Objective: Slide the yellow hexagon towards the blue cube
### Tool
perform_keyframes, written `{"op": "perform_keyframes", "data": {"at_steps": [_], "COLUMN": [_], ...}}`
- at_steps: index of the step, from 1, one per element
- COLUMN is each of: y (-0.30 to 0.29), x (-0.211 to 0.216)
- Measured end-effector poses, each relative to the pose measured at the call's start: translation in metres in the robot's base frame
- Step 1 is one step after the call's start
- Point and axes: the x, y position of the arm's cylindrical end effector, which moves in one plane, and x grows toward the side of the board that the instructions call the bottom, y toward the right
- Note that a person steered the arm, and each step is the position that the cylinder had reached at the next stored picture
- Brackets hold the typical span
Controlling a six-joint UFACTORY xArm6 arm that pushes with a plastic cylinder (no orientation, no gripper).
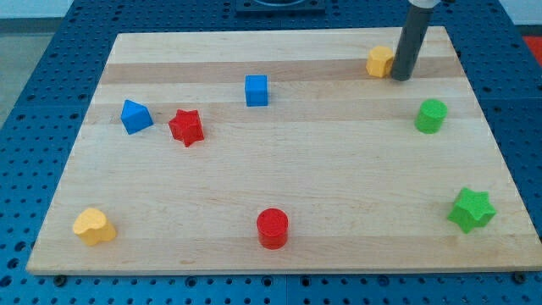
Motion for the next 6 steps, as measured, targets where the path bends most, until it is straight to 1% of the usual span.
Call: {"op": "perform_keyframes", "data": {"at_steps": [1, 2, 3, 4, 6], "y": [0.040, 0.051, 0.019, -0.024, -0.073], "x": [-0.010, -0.036, -0.047, -0.041, 0.018]}}
